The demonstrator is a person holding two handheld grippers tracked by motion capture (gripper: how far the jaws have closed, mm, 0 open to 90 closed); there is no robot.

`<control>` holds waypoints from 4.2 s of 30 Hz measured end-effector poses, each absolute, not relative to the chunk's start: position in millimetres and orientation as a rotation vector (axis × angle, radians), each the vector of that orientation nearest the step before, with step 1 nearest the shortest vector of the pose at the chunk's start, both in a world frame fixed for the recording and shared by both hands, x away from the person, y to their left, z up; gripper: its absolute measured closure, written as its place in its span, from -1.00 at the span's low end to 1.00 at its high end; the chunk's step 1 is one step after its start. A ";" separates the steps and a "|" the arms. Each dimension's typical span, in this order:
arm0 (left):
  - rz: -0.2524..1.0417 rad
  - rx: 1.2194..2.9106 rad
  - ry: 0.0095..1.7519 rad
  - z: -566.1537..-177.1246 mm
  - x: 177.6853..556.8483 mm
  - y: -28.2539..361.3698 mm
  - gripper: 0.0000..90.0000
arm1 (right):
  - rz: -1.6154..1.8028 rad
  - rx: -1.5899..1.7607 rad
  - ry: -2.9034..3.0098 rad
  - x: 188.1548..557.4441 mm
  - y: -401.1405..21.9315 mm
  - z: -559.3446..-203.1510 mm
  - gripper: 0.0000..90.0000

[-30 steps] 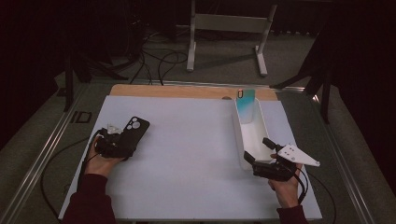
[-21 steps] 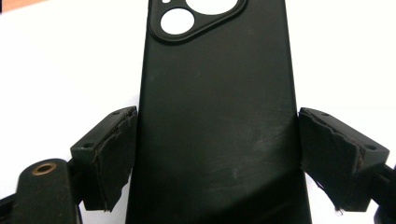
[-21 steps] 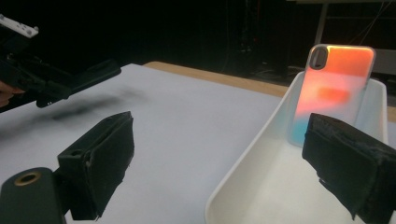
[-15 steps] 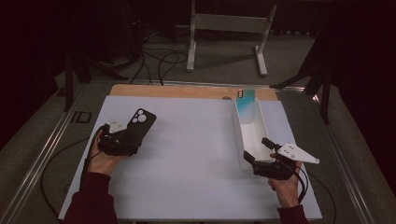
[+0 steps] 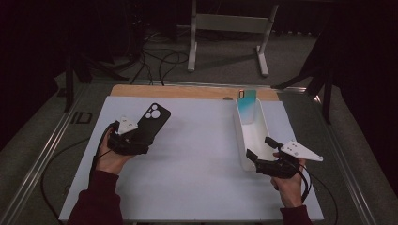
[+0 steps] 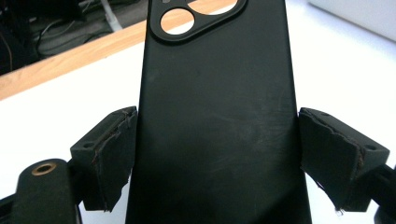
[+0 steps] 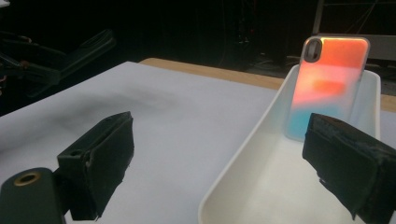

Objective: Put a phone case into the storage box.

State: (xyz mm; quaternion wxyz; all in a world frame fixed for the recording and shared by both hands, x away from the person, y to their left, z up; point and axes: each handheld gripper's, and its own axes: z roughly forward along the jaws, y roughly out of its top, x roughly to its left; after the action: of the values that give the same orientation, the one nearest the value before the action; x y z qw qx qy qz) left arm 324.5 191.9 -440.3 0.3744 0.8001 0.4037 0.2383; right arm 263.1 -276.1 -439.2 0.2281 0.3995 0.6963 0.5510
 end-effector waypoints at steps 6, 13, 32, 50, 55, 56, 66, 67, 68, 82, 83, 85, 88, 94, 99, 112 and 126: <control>0.612 2.047 0.973 -430.5 322.3 179.1 -0.65 | 1.525 1.105 1.947 265.3 -272.6 -433.9 -0.83; 0.609 2.054 0.905 -420.3 322.0 161.3 -0.65 | 1.531 1.110 1.963 269.2 -268.9 -430.5 -0.83; 0.583 2.065 0.774 -408.6 322.3 119.5 -0.65 | 1.508 1.105 2.013 286.9 -252.8 -415.9 -0.82; 0.550 2.096 0.645 -405.3 318.2 80.9 -0.66 | 1.564 1.105 2.058 305.4 -233.4 -401.1 -0.81; 0.543 2.096 0.616 -405.6 315.6 72.7 -0.66 | 1.576 1.102 2.086 311.4 -223.9 -398.5 -0.75; 0.544 2.096 0.610 -405.5 315.1 71.0 -0.66 | 1.579 1.101 2.092 312.3 -222.6 -398.4 -0.74; 0.545 2.072 0.513 -400.4 303.1 50.5 -0.66 | 1.652 1.107 2.138 318.3 -206.1 -395.9 -0.54; 0.547 2.071 0.503 -399.5 302.3 48.0 -0.66 | 1.655 1.113 2.141 318.1 -204.3 -395.5 -0.47; 0.546 2.071 0.500 -399.2 302.1 47.0 -0.66 | 1.659 1.106 2.150 318.2 -202.8 -395.5 -0.38; 0.552 2.095 0.469 -406.8 297.7 30.1 -0.66 | 1.817 1.061 2.296 315.7 -195.9 -394.7 0.79; 0.562 2.094 0.467 -407.6 296.7 29.5 -0.66 | 1.811 1.059 2.307 315.2 -194.7 -394.3 0.84; 0.555 2.090 0.475 -408.2 296.6 29.7 -0.64 | 1.827 1.055 2.322 314.8 -193.8 -394.1 0.88; 0.496 2.041 0.508 -408.9 300.7 38.3 -0.46 | 1.776 1.041 2.317 311.0 -191.9 -392.0 0.91; 0.446 2.057 0.514 -410.2 302.8 39.1 -0.67 | 1.740 1.039 2.313 313.2 -192.2 -391.6 0.91; 0.412 2.066 0.533 -408.4 306.3 44.9 -0.67 | 1.709 1.043 2.302 314.7 -196.4 -391.5 0.91; 0.313 2.067 0.542 -410.4 309.4 55.0 -0.69 | 1.707 0.937 2.321 305.6 -206.5 -381.9 0.91; 0.230 2.088 0.493 -413.7 309.0 52.7 -0.67 | 1.726 0.809 2.374 299.8 -200.6 -375.4 0.91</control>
State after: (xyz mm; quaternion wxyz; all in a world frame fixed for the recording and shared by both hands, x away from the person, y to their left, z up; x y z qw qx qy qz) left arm 309.0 52.7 -413.7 0.4724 0.8529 0.2014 0.0938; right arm 299.8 -200.6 -375.4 0.0485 0.2655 0.7789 0.5661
